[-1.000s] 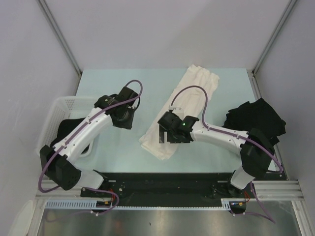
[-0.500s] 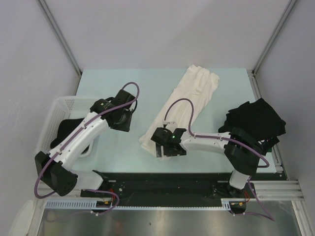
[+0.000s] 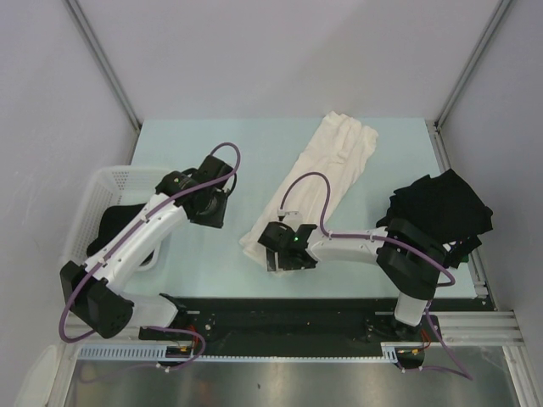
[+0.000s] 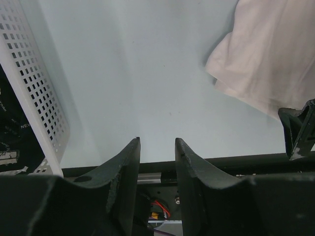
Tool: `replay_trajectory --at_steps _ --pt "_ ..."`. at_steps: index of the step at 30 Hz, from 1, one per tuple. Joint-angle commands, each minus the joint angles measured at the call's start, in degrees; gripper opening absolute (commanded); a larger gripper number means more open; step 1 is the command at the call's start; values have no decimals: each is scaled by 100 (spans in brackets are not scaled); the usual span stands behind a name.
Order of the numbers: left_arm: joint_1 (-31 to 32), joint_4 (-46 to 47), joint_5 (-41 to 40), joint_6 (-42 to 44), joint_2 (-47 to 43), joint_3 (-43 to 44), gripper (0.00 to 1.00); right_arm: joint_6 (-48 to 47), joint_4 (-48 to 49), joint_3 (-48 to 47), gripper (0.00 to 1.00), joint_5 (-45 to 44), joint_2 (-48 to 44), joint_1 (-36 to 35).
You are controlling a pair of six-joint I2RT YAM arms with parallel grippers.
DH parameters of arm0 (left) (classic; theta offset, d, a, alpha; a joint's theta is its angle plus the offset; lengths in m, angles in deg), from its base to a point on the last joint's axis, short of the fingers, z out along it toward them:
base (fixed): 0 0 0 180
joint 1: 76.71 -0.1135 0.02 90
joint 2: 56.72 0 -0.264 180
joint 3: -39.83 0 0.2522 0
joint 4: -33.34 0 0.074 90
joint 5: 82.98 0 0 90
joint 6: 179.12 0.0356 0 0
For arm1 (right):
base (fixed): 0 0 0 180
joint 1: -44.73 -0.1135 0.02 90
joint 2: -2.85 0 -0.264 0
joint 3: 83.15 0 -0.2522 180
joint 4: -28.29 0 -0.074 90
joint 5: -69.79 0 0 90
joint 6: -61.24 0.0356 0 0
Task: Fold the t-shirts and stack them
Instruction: Rotate the tshirt 75 degrees
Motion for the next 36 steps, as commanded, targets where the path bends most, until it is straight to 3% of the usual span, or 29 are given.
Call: replay_trajectory --at_steps 1,4,8,16,24,36 --pt "-39 16 -77 -50 -190 -63 40 121 335 20 87 -46 143 49" --pt "-30 16 -95 -59 -181 -54 40 86 353 12 76 51 195 110" --pt "-39 25 -95 -59 -163 -37 40 69 370 20 46 147 248 137" --pt "-39 25 -95 -77 -120 -2 40 -11 283 20 17 350 301 216" --pt "-48 113 -68 -24 82 226 40 -19 -473 20 8 332 -15 163" --pt "-92 254 -42 310 768 982 40 331 -1756 213 3 438 -454 -118"
